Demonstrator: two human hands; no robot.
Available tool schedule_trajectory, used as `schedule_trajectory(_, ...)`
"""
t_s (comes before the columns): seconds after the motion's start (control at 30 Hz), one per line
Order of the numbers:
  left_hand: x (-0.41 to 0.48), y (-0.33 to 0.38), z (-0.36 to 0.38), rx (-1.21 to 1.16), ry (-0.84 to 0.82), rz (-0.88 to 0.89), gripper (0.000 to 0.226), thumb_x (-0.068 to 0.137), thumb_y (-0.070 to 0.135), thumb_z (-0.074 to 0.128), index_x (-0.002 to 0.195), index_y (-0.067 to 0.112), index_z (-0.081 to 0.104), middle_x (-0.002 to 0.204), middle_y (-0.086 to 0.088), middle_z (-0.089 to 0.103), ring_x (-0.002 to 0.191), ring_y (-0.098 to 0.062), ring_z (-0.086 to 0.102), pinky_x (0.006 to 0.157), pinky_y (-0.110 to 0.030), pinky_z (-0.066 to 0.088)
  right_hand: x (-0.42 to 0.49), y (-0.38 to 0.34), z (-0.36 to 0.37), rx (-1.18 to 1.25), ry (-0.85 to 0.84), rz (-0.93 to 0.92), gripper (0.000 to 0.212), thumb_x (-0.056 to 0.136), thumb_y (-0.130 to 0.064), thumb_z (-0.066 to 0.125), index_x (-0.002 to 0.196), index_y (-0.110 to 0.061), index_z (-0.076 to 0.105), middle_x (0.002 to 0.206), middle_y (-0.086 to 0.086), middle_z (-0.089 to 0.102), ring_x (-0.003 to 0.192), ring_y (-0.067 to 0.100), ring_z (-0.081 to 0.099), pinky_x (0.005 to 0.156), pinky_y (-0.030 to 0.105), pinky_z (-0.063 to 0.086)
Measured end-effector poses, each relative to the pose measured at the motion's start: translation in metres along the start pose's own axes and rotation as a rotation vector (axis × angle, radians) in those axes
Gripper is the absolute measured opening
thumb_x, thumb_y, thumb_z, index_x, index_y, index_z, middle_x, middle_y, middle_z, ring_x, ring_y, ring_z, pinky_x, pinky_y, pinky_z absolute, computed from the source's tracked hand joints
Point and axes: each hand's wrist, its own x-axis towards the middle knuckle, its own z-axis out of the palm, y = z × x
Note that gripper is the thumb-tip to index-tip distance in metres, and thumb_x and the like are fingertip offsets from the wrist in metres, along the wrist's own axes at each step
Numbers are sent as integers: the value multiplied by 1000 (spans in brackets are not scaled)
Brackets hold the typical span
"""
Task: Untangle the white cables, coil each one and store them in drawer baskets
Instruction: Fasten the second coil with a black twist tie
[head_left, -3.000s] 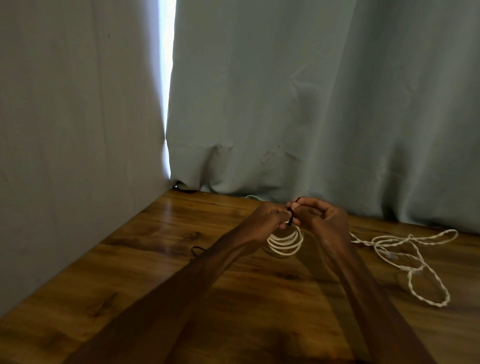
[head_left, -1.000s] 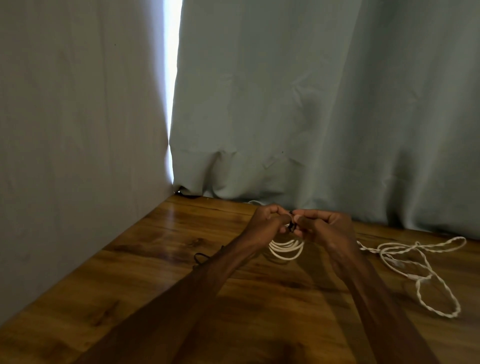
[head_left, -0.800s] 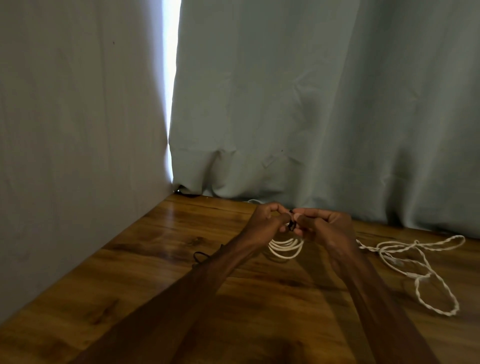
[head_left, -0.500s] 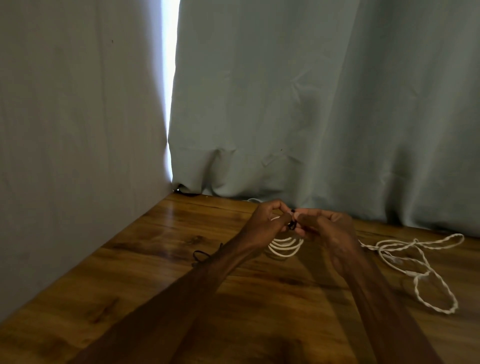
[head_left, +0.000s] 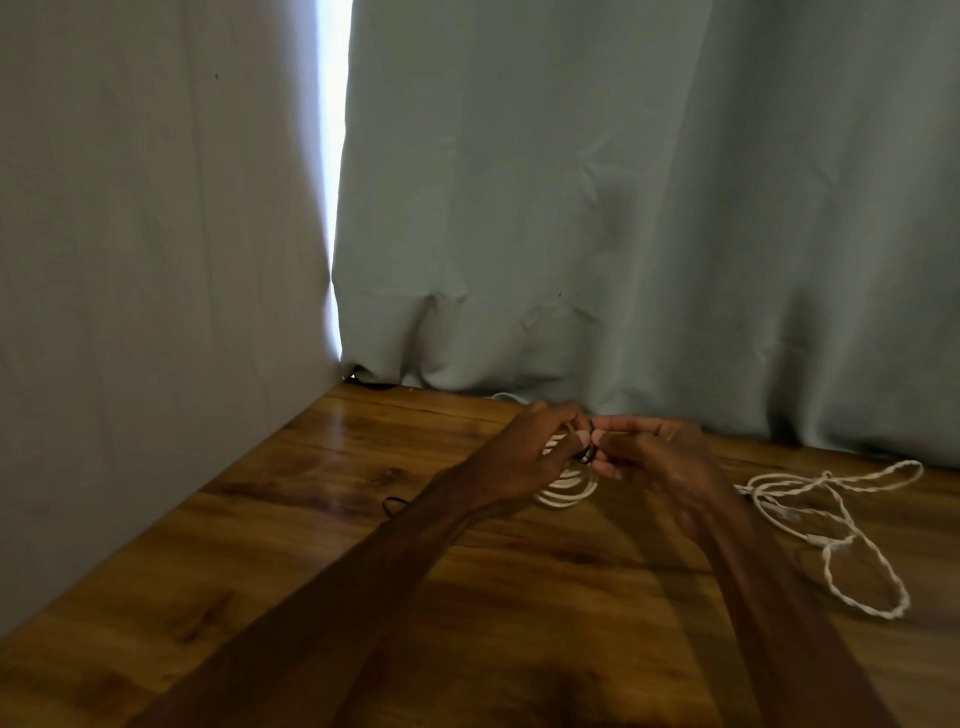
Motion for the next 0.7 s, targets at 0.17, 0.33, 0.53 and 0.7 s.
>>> schedule_trajectory(0.17,-1,-5,5,75,-24,6,9,104,22,54,100,20,61,97,12,59,100,-12,52,82,-28,38,0,1,-3,53,2,48,14,85,5,72,99,6,74,93,23,77,78,25,73,67,30,63)
schedule_trajectory(0.33,-2,-4,4,86,-23,16,10,104,21,54,99,18,62,99,8,63,102,-12,52,88,-30,42,0,2,-5,5,14,13,9,87,1,73,94,4,75,83,19,76,70,21,73,60,26,61)
schedule_trajectory(0.53,-1,0,5,-2,-27,-18,13,103,19,56,95,14,65,93,7,65,91,-7,58,81,-27,44,4,3,-4,-223,128,-191,10,88,5,69,87,-2,77,80,11,77,66,15,73,58,28,60)
schedule_trajectory(0.7,-4,5,7,-53,-7,-79,22,107,20,52,93,7,64,86,-2,63,77,-2,54,70,-18,40,12,10,-2,-304,177,-253,15,95,7,59,88,-2,68,76,19,74,63,22,72,64,39,61)
